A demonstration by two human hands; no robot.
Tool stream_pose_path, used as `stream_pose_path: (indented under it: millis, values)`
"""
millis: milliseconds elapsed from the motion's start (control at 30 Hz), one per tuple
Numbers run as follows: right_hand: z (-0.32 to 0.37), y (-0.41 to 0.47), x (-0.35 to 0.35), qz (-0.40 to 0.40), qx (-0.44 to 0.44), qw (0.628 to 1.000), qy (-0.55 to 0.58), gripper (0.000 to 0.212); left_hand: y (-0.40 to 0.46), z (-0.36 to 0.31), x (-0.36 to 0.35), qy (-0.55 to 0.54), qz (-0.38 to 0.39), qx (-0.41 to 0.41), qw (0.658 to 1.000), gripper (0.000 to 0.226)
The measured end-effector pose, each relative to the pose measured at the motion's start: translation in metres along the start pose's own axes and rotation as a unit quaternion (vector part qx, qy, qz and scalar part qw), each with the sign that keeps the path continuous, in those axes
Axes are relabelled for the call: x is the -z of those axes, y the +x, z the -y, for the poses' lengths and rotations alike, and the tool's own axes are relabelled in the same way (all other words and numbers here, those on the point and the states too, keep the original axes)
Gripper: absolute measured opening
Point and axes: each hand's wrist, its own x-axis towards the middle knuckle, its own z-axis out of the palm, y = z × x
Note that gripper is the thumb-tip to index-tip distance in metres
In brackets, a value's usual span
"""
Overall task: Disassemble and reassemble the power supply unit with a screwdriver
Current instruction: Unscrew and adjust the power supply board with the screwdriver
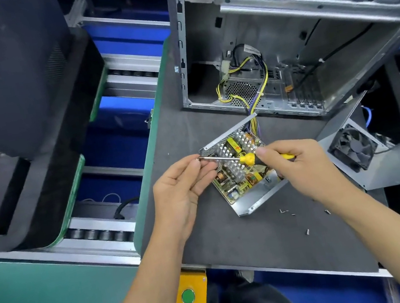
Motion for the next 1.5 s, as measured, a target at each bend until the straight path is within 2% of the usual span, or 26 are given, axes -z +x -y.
stream_pose_path:
  millis: [600, 1067, 1233, 1367, 1500]
  values:
    - [-0.003, 0.005, 0.009, 0.016, -0.010, 0.999, -0.028, 0.026, 0.010, 0.002, 0.005, 0.061, 0.009, -0.008, 0.998, 0.013]
    - [-0.006, 0.006, 0.006, 0.015, -0.021, 1.000, -0.008, 0.036, 0.009, 0.002, 0.004, 0.031, 0.024, 0.005, 0.999, 0.015]
    - [-0.009, 0.005, 0.008, 0.034, -0.043, 0.998, -0.014, 0.046, 0.011, 0.000, 0.009, 0.070, 0.029, 0.000, 0.997, 0.015]
    - [-0.015, 0.008, 0.010, 0.044, -0.090, 0.995, 0.006, 0.082, 0.011, -0.002, 0.012, 0.092, 0.047, -0.003, 0.995, 0.016]
    - [-0.014, 0.009, 0.009, 0.051, -0.100, 0.993, 0.029, 0.090, 0.009, -0.001, 0.013, 0.061, 0.035, 0.012, 0.997, 0.016]
